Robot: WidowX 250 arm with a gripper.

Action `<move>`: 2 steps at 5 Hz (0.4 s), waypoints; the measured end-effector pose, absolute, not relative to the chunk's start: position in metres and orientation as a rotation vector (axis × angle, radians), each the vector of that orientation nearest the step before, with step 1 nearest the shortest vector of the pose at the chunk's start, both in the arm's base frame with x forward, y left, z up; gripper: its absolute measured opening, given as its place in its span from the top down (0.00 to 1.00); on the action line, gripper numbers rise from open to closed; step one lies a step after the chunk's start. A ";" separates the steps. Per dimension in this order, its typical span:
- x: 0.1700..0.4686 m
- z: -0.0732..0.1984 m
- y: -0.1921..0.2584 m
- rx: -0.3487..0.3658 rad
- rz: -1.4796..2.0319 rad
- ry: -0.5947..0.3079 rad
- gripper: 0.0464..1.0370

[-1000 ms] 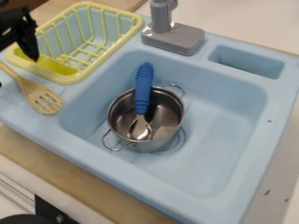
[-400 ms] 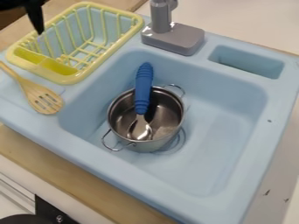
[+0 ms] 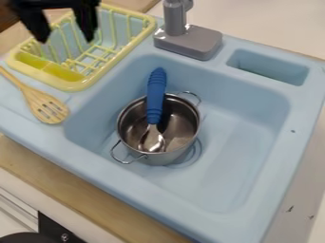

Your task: Moved the wooden spatula to the left lower side

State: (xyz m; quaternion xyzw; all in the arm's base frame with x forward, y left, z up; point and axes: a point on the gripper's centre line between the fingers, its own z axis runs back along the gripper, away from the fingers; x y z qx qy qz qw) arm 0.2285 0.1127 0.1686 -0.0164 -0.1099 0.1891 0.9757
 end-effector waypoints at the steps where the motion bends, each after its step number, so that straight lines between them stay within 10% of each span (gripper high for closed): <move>1: 0.237 0.170 0.089 -0.100 0.154 -0.243 0.04; 2: 0.237 0.174 0.068 -0.026 -0.005 -0.262 0.04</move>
